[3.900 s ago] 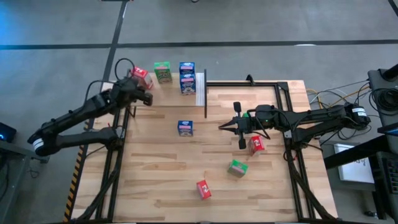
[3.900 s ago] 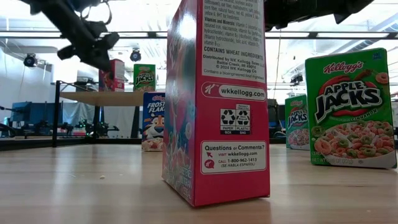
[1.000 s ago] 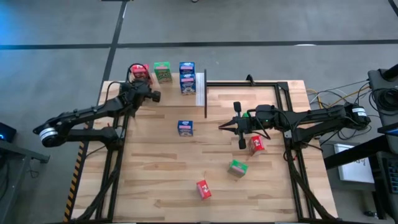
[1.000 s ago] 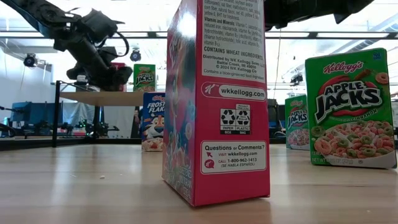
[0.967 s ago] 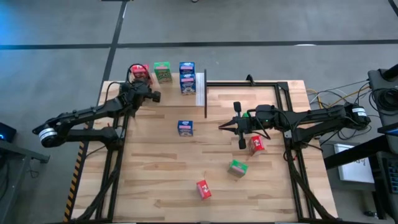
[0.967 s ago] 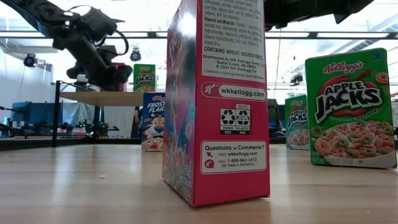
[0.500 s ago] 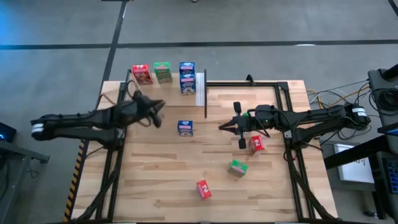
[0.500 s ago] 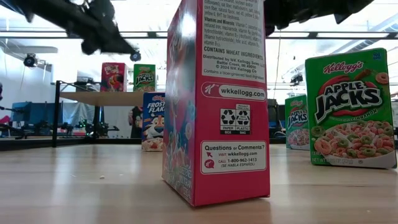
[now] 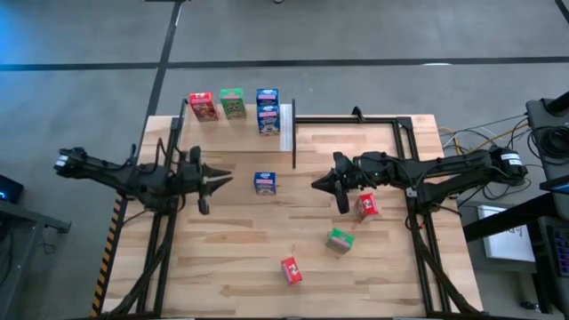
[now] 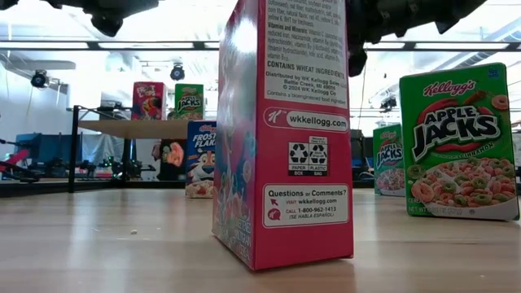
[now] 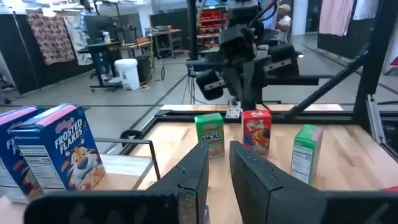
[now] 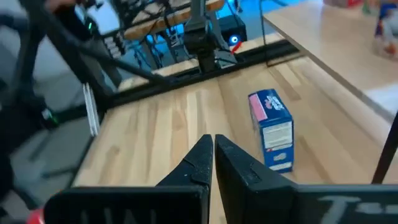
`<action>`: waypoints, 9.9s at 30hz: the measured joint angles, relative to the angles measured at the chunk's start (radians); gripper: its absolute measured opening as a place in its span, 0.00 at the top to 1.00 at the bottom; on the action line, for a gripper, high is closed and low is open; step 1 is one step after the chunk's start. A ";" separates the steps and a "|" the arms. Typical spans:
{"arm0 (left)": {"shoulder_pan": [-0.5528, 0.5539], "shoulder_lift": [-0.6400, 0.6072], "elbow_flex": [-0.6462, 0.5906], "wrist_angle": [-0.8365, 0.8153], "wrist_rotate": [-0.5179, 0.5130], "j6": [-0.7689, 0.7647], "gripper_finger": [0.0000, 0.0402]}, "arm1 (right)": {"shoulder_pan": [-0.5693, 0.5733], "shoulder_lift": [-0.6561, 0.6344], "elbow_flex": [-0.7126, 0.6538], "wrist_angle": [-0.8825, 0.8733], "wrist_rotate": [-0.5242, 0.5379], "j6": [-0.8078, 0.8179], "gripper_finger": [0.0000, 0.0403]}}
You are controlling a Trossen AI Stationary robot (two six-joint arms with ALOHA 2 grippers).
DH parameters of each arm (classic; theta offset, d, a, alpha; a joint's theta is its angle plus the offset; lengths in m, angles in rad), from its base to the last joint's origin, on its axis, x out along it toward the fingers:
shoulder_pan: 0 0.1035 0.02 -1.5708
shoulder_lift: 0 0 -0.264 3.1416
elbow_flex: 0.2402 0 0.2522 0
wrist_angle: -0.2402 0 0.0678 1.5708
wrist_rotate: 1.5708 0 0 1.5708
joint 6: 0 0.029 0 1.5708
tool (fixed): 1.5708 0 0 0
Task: Stack cereal on shelf
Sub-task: Put the top green cereal box on the shelf aligned with the other green cereal box
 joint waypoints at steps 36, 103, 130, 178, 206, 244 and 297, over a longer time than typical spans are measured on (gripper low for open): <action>-0.007 -0.301 -0.054 0.068 -0.057 0.194 0.88 | -0.090 0.080 0.455 -1.342 0.148 0.699 0.79; -0.007 -0.300 -0.055 0.066 -0.057 0.194 0.88 | -0.048 0.227 0.727 -0.822 0.222 0.129 0.65; -0.006 -0.280 -0.044 0.061 -0.061 0.241 0.88 | -0.159 0.993 1.649 -0.993 0.219 -0.447 0.65; -0.006 -0.239 -0.048 0.069 -0.071 0.223 0.88 | -0.173 1.032 1.639 -0.942 0.332 -0.556 0.48; -0.006 -0.069 -0.048 0.186 -0.077 0.176 0.71 | -0.081 0.594 1.105 -0.882 0.146 -0.564 0.49; 0.427 0.452 0.560 -0.530 0.224 0.270 0.35 | -0.074 -0.218 -0.210 0.337 -0.070 -0.624 0.49; 0.858 0.605 0.624 -0.533 0.693 0.497 0.42 | -0.074 -0.275 -0.234 0.311 -0.070 -0.635 0.49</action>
